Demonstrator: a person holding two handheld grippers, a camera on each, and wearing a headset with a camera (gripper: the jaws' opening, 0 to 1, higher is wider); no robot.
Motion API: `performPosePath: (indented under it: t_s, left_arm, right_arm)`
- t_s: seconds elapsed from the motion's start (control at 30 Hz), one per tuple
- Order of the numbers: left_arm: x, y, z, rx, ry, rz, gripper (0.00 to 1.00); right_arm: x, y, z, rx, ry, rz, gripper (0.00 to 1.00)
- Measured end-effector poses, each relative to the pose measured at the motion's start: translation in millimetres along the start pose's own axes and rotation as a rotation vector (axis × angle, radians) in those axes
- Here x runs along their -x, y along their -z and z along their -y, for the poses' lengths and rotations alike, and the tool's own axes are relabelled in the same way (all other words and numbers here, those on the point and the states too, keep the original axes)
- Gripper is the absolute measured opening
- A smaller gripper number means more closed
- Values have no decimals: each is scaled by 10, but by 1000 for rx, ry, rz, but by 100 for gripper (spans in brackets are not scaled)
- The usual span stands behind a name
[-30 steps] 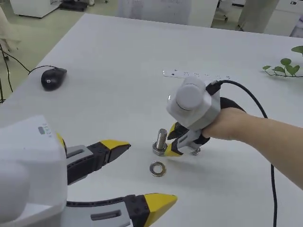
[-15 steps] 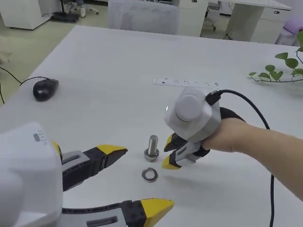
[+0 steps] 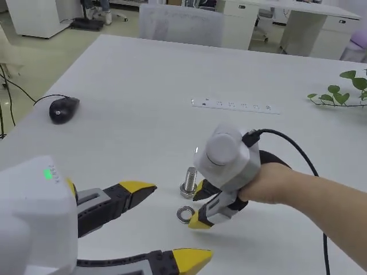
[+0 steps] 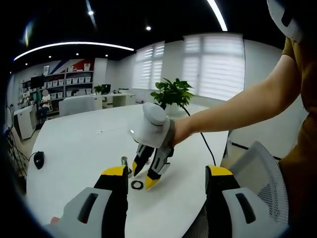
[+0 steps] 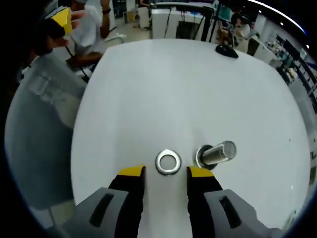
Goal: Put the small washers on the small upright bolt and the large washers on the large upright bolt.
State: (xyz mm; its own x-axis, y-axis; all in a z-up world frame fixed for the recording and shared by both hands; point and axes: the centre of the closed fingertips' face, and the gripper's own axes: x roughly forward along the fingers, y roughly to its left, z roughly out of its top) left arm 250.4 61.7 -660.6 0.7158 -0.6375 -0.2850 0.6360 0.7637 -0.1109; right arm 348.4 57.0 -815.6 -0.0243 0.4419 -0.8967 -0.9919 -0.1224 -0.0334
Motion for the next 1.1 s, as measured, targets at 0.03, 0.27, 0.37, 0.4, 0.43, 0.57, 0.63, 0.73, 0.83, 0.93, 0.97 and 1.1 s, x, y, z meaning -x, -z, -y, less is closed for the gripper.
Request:
performPosePath:
  t_s: [0.03, 0.27, 0.37, 0.4, 0.43, 0.57, 0.63, 0.73, 0.83, 0.93, 0.97, 1.1]
  left_arm:
    - [1, 1, -5, 1, 0, 0, 62]
    - [5, 11, -42, 8, -7, 0, 62]
    - [2, 16, -52, 12, -9, 1, 62]
    - [-2, 22, -55, 13, -9, -1, 62]
    - [-4, 25, -57, 12, -9, -3, 62]
    - [-16, 18, -58, 15, -7, 2, 62]
    - [-21, 20, -61, 14, -7, -1, 62]
    - [-26, 14, -62, 13, -7, 0, 62]
    - [-26, 6, -56, 9, -6, 1, 62]
    - [-21, 0, -44, 12, -3, 5, 62]
    - [-19, 7, -48, 8, -6, 2, 62]
    - [-2, 10, -36, 7, -7, 1, 62]
  right_arm:
    - [-20, 8, 2, 1, 1, -6, 34]
    - [-107, -4, 7, -11, -11, -2, 35]
    - [-122, -18, 22, -13, -18, -1, 35]
    - [-134, -31, 22, -16, -25, 4, 35]
    - [-137, -34, 31, -18, -25, 3, 35]
    - [-138, -31, 37, -2, -33, 11, 34]
    - [-139, -31, 33, 10, -32, 10, 34]
    - [-140, -38, 11, 19, -39, 6, 31]
    - [-134, -39, 10, 31, -37, 2, 25]
    - [-126, -36, 6, 21, -35, 3, 25]
    - [-123, -37, 2, 16, -32, -2, 24]
    - [-107, -26, -16, 13, -21, -2, 23]
